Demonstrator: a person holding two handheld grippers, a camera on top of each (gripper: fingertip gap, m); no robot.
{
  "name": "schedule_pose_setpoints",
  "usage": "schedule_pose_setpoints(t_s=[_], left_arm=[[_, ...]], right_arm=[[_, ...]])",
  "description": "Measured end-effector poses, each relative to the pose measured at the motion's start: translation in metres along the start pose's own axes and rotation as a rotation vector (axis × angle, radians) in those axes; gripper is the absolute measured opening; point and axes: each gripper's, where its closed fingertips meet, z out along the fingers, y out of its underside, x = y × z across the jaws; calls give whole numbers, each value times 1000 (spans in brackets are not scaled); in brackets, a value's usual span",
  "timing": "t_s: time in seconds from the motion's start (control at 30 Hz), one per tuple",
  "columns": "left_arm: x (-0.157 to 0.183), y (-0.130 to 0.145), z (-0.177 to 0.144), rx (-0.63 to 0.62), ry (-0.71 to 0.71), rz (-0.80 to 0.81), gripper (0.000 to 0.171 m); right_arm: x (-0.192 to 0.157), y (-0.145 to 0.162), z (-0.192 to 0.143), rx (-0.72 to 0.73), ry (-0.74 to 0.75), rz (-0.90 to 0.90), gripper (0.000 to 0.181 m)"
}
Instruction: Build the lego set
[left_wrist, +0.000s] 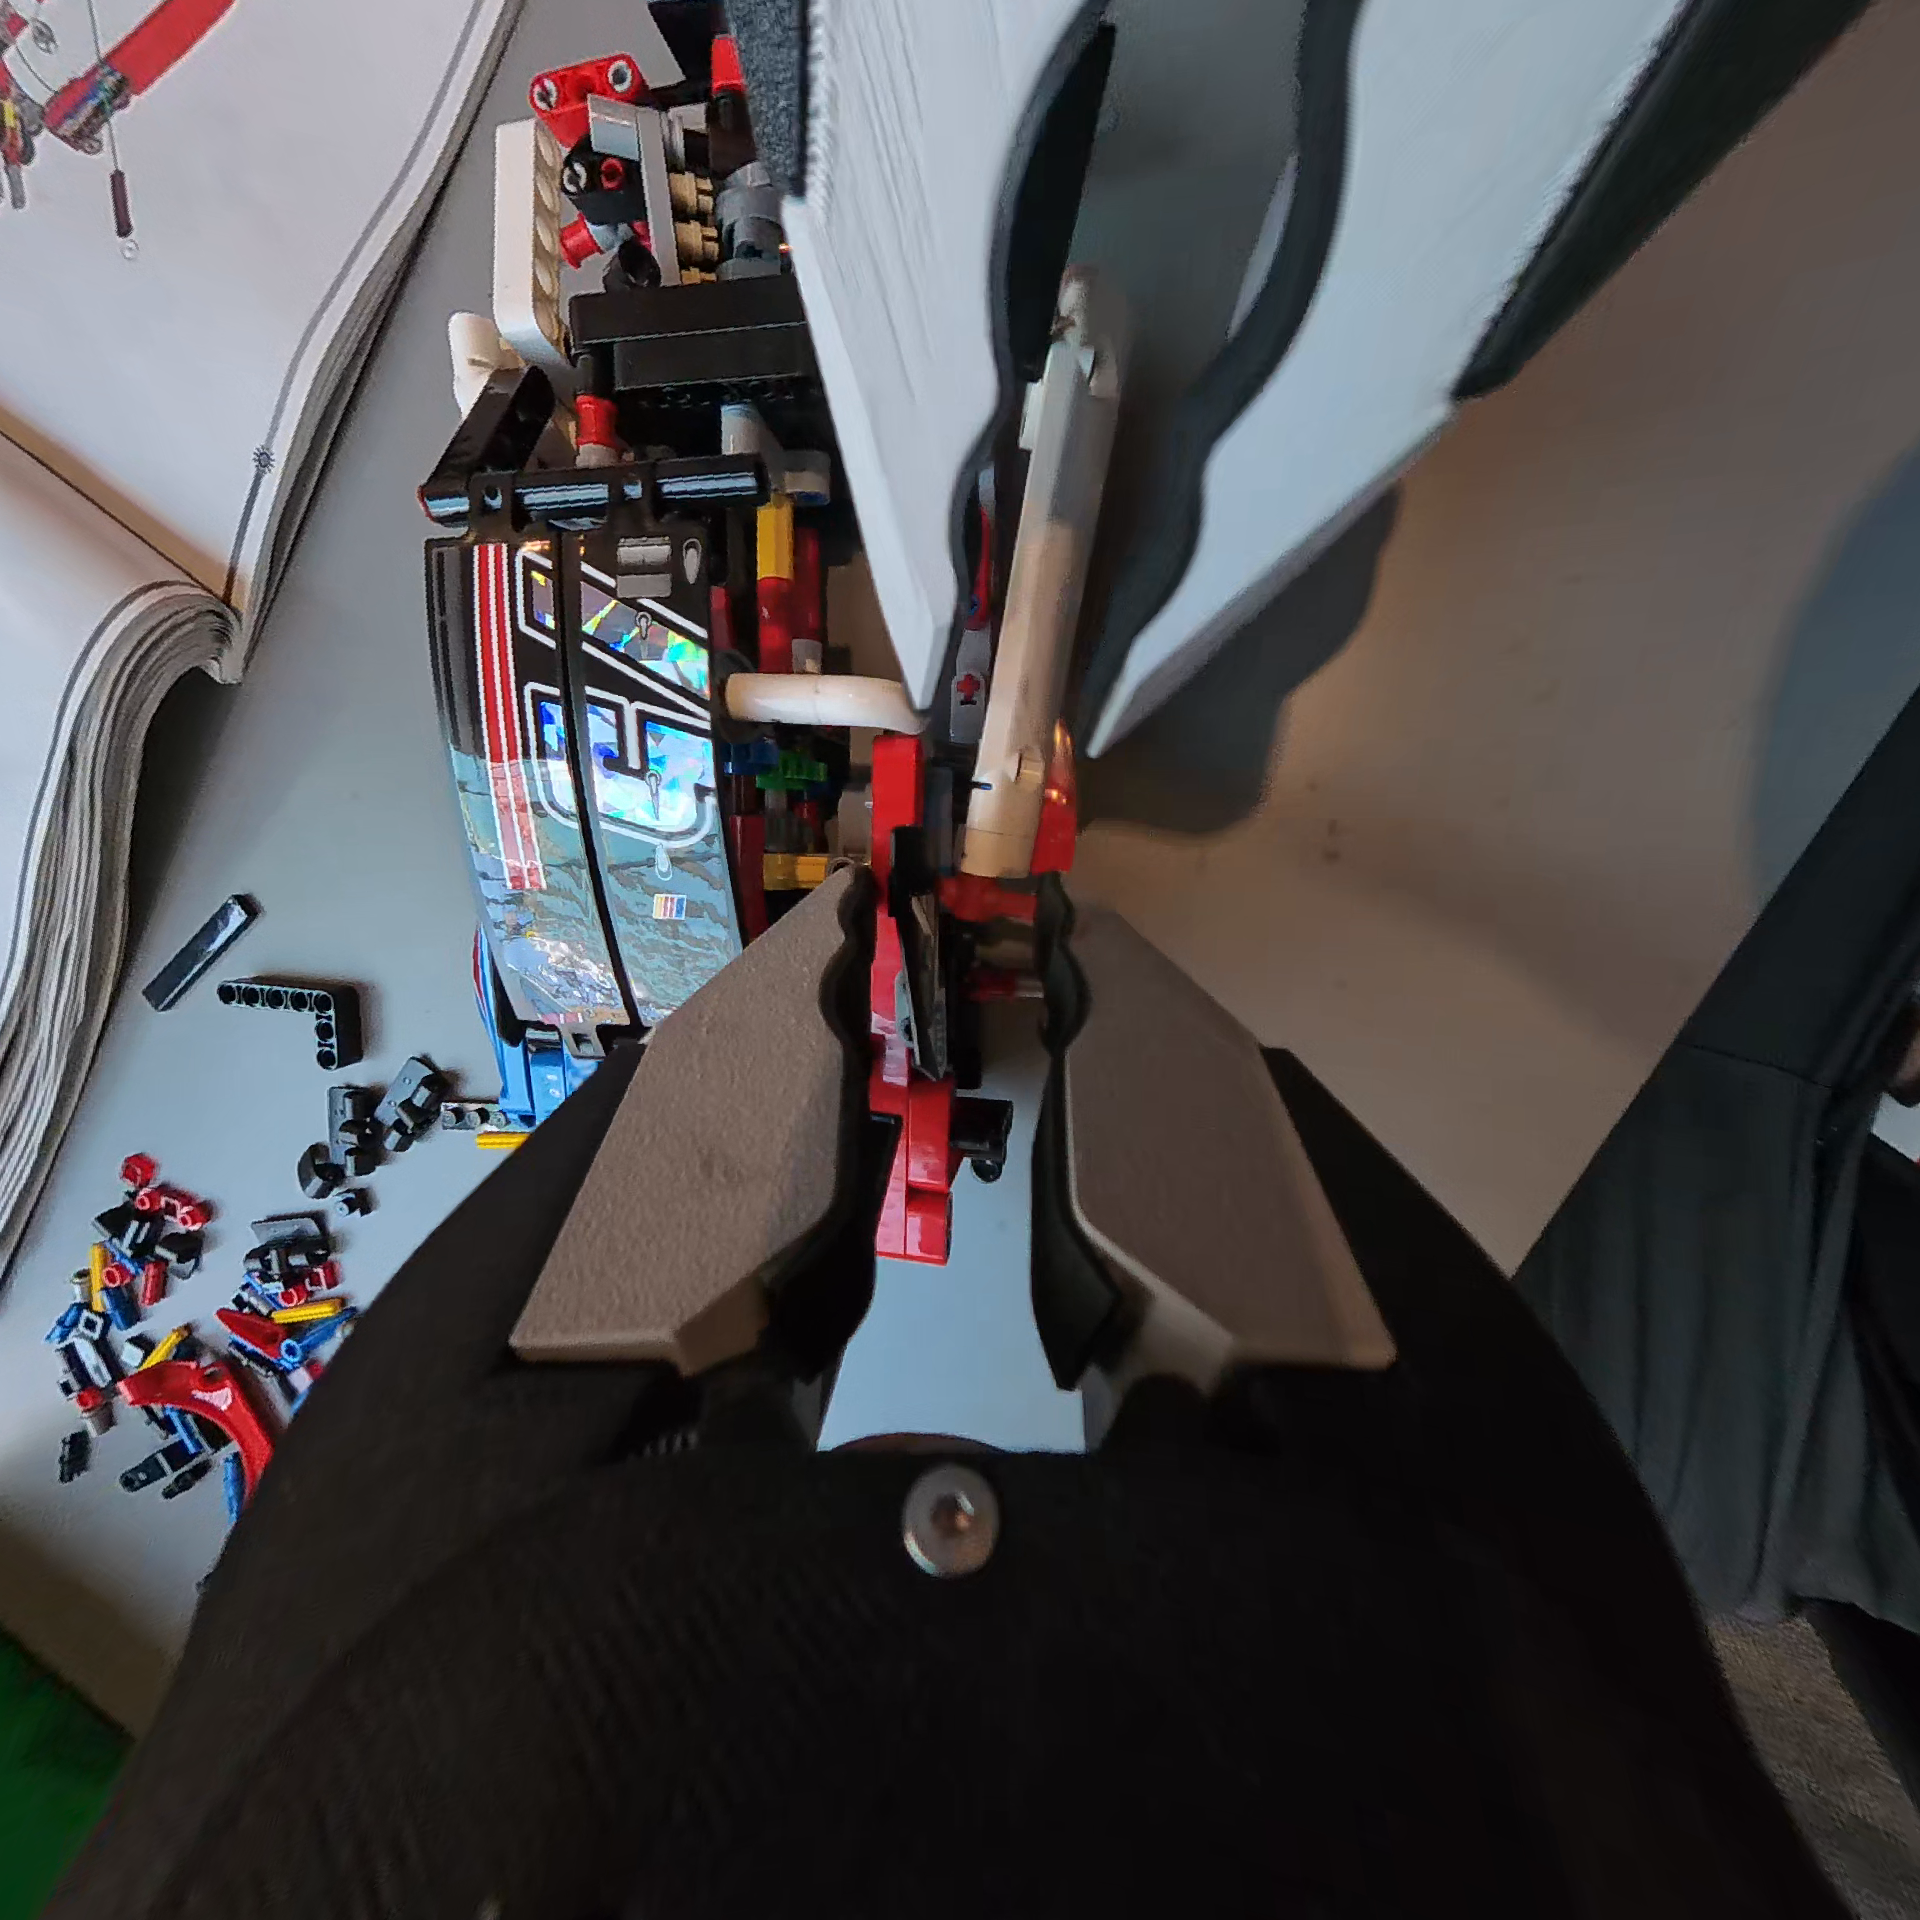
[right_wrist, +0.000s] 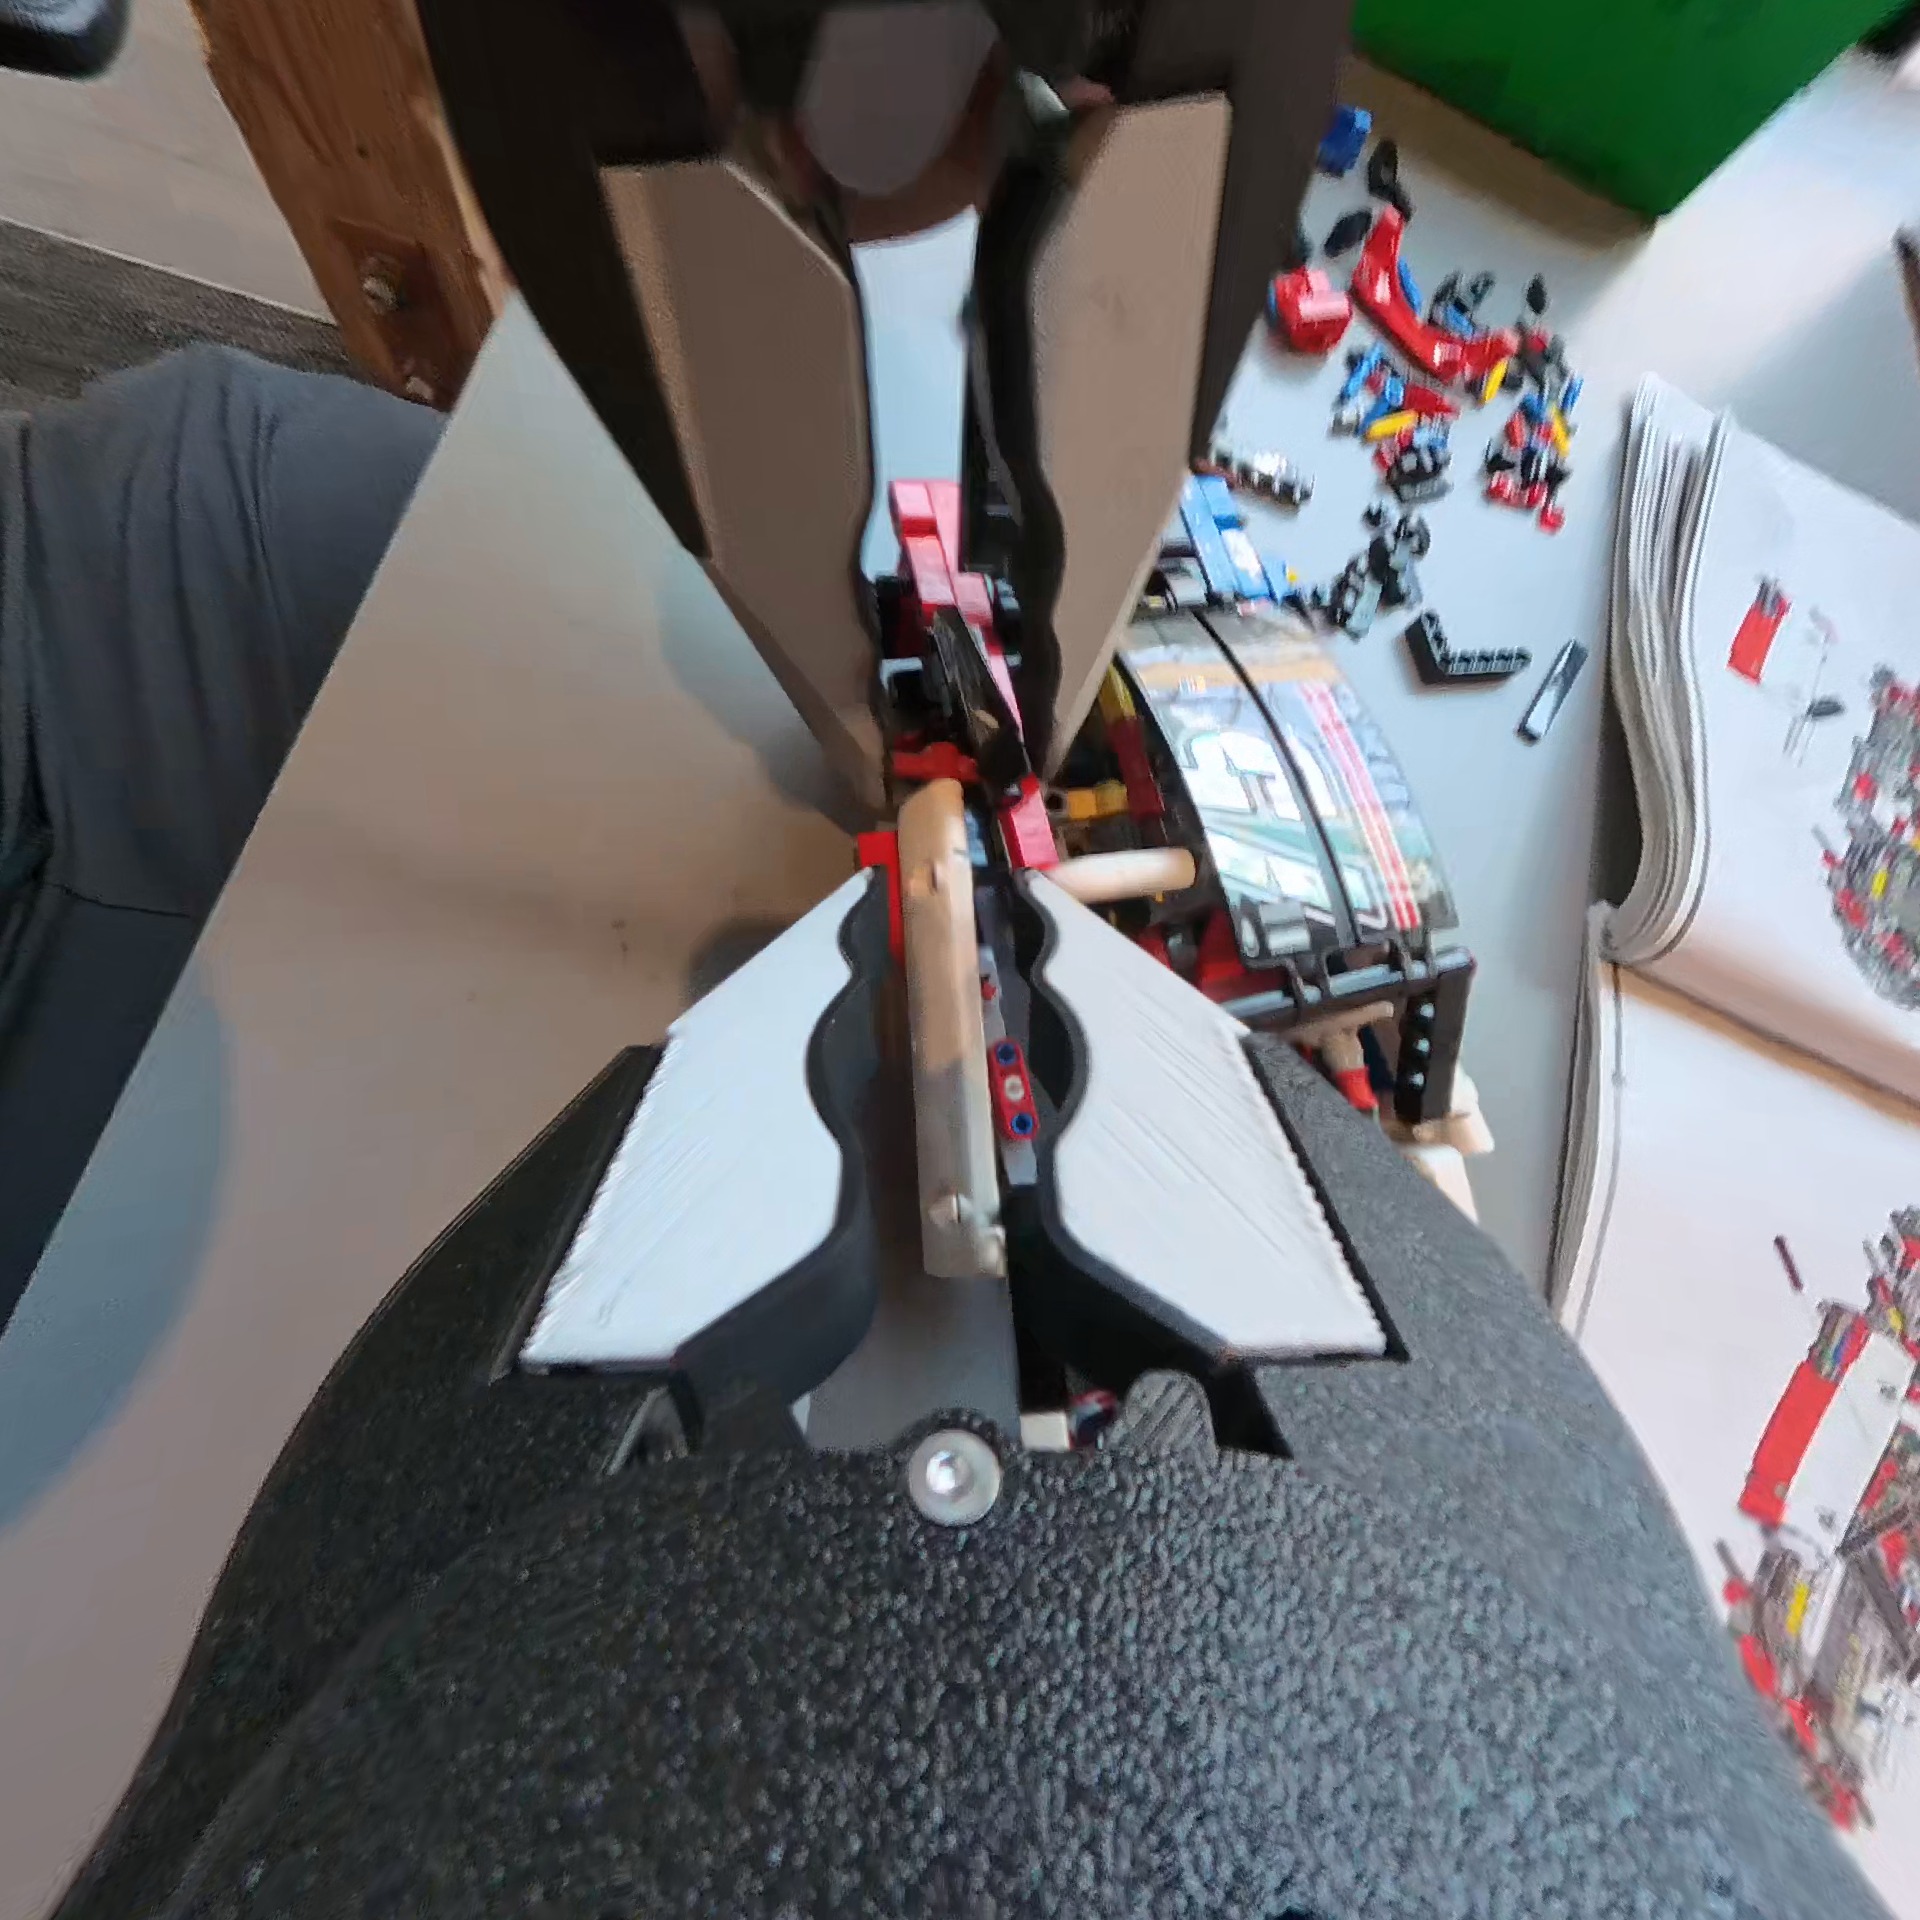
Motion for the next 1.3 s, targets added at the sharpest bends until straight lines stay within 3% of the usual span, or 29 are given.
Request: schedule_pose_setpoints(t_s=[0.17, 0.3, 0.4, 0.53, 0.67, 0.77, 0.87, 1.03, 1.2, 1.3], left_arm=[[0, 1, -1, -2, -13, 0, 28], [0, 1, -1, -4, -5, -6, 28], [0, 1, 0, -12, -11, -4, 28], [0, 1, 0, -17, -11, -13, 28], [0, 0, 0, -13, -15, -15, 28], [-1, 1, -1, -3, -6, -32, 29], [0, 0, 0, -1, -12, -41, 28], [-2, -3, 2, -9, -21, -61, 29], [0, -8, -1, 52, -19, -67, 35], [-2, -19, -6, 131, -34, -93, 57]], right_arm=[[1, 7, -5, -3, 22, -38, 24], [5, 13, -11, -13, 23, 34, 43], [8, 3, -5, 14, 76, -16, 53], [2, -10, 6, 29, 63, -98, 39], [12, -3, 18, -67, 106, -162, 43], [10, -3, 19, -85, 62, -183, 38], [8, 1, 17, -87, 34, -209, 44], [13, 0, 15, -97, 98, -262, 39], [8, -13, -30, 108, 208, -202, 35], [12, -3, -47, 192, 225, -36, 34]])
